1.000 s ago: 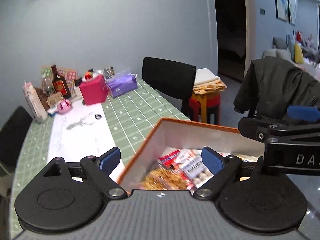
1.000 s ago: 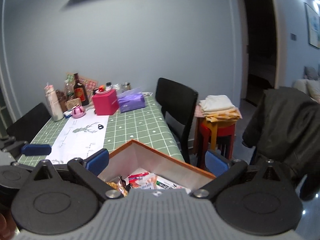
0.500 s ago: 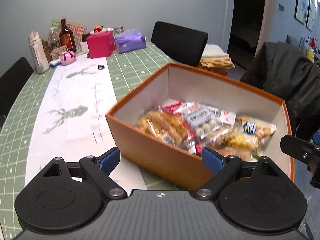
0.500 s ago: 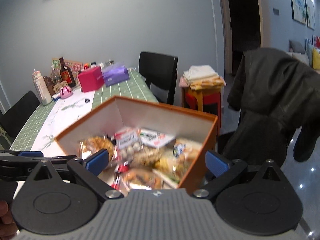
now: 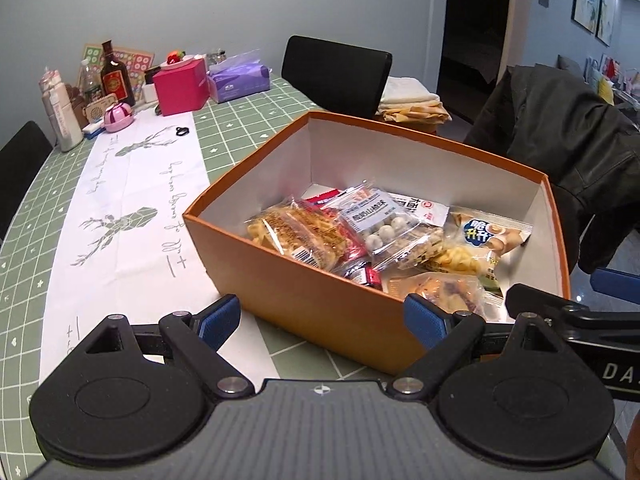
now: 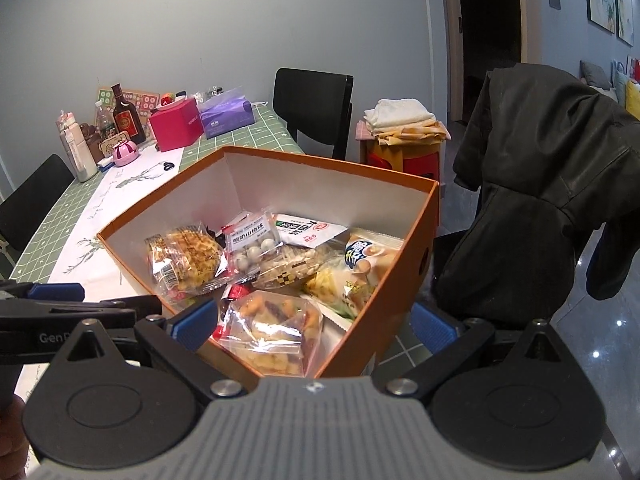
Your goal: Organize snacks
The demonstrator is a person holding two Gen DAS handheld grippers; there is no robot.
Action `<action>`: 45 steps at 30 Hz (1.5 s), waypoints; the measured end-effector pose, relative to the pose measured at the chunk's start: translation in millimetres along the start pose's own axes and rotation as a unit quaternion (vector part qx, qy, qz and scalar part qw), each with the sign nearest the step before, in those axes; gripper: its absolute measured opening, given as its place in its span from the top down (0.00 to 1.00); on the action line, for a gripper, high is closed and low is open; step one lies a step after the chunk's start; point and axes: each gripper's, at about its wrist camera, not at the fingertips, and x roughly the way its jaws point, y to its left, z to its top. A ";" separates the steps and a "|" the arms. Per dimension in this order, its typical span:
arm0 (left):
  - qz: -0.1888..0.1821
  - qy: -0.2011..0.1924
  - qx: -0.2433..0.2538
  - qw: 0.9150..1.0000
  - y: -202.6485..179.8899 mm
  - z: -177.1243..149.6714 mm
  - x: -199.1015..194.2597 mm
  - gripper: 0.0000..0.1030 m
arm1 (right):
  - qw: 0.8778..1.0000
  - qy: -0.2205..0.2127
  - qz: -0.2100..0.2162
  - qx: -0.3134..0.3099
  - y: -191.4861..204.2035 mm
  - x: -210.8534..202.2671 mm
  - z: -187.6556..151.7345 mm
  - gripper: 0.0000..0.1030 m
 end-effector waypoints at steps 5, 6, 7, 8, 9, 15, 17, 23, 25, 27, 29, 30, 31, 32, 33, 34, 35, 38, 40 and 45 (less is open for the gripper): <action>-0.001 -0.003 0.000 1.000 -1.7 1.3 -1.7 0.00 | 1.000 0.000 0.000 0.002 -1.9 -1.0 0.6 0.03; -0.001 -0.003 0.001 1.000 -2.0 1.4 -2.1 0.00 | 1.000 0.001 0.000 0.003 -2.0 -1.4 0.5 0.03; 0.000 -0.003 0.002 1.000 -2.4 1.6 -2.5 0.00 | 1.000 0.001 -0.001 0.003 -2.3 -2.0 0.2 0.03; 0.000 -0.004 0.002 1.000 -2.9 1.7 -2.7 0.00 | 1.000 0.000 -0.001 0.003 -2.4 -2.4 0.1 0.03; 0.000 -0.003 0.002 1.000 -3.1 1.8 -2.9 0.00 | 1.000 0.000 -0.002 0.003 -2.4 -2.5 0.5 0.03; 0.000 -0.003 0.003 1.000 -3.9 1.3 -3.4 0.00 | 1.000 0.001 -0.005 0.002 -1.8 -3.4 0.1 0.03; 0.001 -0.003 0.004 1.000 -4.2 1.4 -3.7 0.00 | 1.000 0.001 -0.004 0.002 -1.8 -3.5 0.0 0.03; 0.002 -0.004 0.005 1.000 -3.9 0.5 -4.7 0.00 | 1.000 0.002 -0.005 0.002 -1.1 -3.7 -0.3 0.03; 0.002 -0.004 0.005 1.000 -3.6 0.5 -4.8 0.00 | 1.000 0.003 -0.005 0.002 -1.2 -3.7 -0.2 0.03; 0.002 -0.004 0.005 1.000 -3.4 0.2 -4.9 0.00 | 1.000 0.003 -0.006 0.002 -0.8 -3.5 -0.6 0.03; 0.002 -0.003 0.005 1.000 -3.5 -0.1 -5.0 0.00 | 1.000 0.004 -0.008 0.001 -0.4 -3.2 -0.8 0.03; 0.002 -0.003 0.005 1.000 -3.7 0.2 -4.7 0.00 | 1.000 0.004 -0.008 0.001 0.0 -3.0 -1.2 0.03; 0.002 -0.003 0.005 1.000 -3.8 0.3 -4.5 0.00 | 1.000 0.005 -0.008 0.002 0.5 -2.6 -1.1 0.03; 0.002 -0.002 0.005 1.000 -3.2 0.0 -4.4 0.00 | 1.000 0.006 -0.008 0.002 0.5 -2.3 -1.3 0.03; 0.002 -0.002 0.005 1.000 -2.7 -0.3 -4.4 0.00 | 1.000 0.007 -0.009 0.002 0.5 -2.0 -0.9 0.03; 0.001 -0.001 0.005 1.000 -1.6 -0.6 -4.5 0.00 | 1.000 0.007 -0.009 0.002 0.7 -1.7 -0.9 0.03; 0.002 -0.001 0.005 1.000 -1.6 -0.8 -4.5 0.00 | 1.000 0.008 -0.009 0.002 0.6 -1.6 -0.9 0.03; 0.001 -0.001 0.005 1.000 -0.2 -2.2 -4.6 0.00 | 1.000 0.009 -0.010 0.003 1.1 -1.5 -1.6 0.03; 0.001 0.001 0.005 1.000 0.3 -2.8 -4.5 0.00 | 1.000 0.011 -0.011 0.002 1.4 -1.4 -2.1 0.03; 0.004 0.007 0.005 1.000 -0.4 -3.4 -2.9 0.00 | 1.000 0.019 -0.013 0.003 1.9 -0.9 -3.4 0.03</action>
